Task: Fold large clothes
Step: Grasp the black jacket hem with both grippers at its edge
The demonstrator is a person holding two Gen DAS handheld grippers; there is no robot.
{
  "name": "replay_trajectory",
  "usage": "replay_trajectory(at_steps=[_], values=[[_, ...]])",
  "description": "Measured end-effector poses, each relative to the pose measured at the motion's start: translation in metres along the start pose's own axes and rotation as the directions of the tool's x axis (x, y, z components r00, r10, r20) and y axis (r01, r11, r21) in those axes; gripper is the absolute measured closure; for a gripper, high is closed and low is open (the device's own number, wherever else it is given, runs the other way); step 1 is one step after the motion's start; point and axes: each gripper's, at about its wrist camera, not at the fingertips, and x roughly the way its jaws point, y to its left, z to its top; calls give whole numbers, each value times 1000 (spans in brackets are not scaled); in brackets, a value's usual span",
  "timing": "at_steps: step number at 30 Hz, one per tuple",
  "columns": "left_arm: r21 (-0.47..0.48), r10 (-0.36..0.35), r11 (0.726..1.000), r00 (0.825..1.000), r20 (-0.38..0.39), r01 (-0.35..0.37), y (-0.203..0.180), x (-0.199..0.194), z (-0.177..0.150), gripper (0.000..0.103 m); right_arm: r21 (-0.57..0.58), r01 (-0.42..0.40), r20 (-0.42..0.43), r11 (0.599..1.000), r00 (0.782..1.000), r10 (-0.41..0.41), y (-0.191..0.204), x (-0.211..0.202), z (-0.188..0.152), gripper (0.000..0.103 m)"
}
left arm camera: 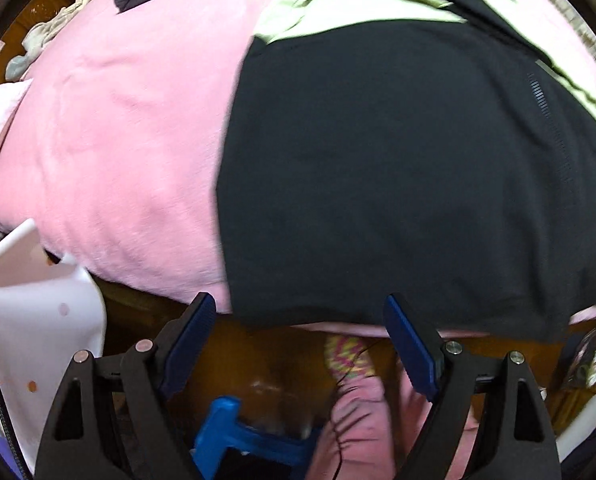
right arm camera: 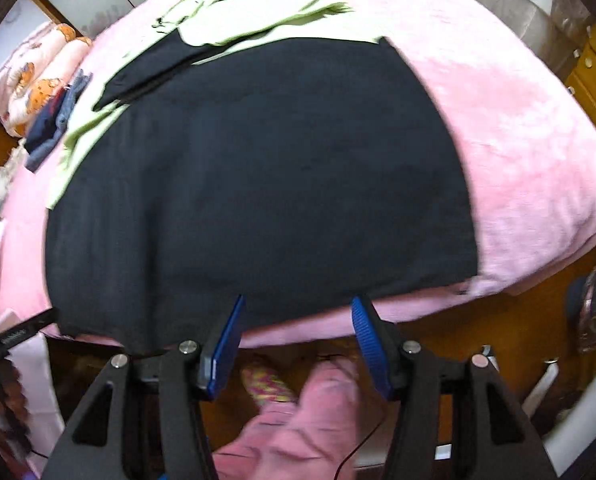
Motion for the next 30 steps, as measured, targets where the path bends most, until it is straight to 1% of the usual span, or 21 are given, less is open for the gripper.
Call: replay_trajectory(at_steps=[2,4,6,9,11,14,16,17,19,20,23,24,25,26,27,28,29,30], values=[[19,6,1000,1000,-7,-6,12,5,-1,19,15,27,17,1000,999,-28,-21,1,-1,48],[45,13,999,1000,-5,-13,22,9,-1,19,45,32,23,998,999,-34,-39,3,-2,48],[60,15,998,1000,-1,-15,31,12,-2,19,92,26,19,995,999,-28,-61,6,0,48],[67,3,998,1000,-2,-3,47,16,-1,19,120,9,53,993,998,-16,-81,6,4,48],[61,-35,998,999,-5,35,57,18,2,19,134,23,52,991,998,-30,-91,10,8,48],[54,-110,992,994,1,110,72,23,6,19,168,32,35,985,999,-38,-102,17,13,48],[55,-173,983,985,14,172,79,24,7,19,180,11,33,984,999,-17,-108,23,16,48],[56,-203,978,979,21,202,83,26,9,19,193,-24,21,981,1000,21,-111,28,18,48],[53,-259,965,966,22,258,91,33,12,20,220,-70,-11,973,997,74,-113,38,23,48],[48,-286,957,958,16,285,95,37,15,21,234,-79,-29,969,996,88,-113,44,27,48],[28,-335,942,942,-6,335,100,49,19,22,237,-71,-44,969,996,84,-109,47,33,49],[16,-346,938,938,-18,347,102,53,19,25,236,-69,-46,969,996,82,-109,47,34,49],[4,-358,934,933,-29,358,103,57,20,28,232,-65,-50,971,996,79,-107,46,34,53],[-10,-370,929,928,-41,370,104,61,20,36,227,-64,-52,972,996,78,-105,45,34,56],[-23,-385,923,921,-53,385,105,64,19,39,217,-54,-57,975,996,68,-103,43,33,59],[-33,-398,917,915,-59,397,102,65,17,39,208,-46,-58,977,997,59,-102,41,32,65],[-36,-408,913,911,-61,406,102,67,16,42,201,-38,-55,979,997,50,-100,39,31,71],[-36,-411,912,910,-58,410,100,68,13,46,198,-32,-51,980,998,43,-100,38,30,74]])
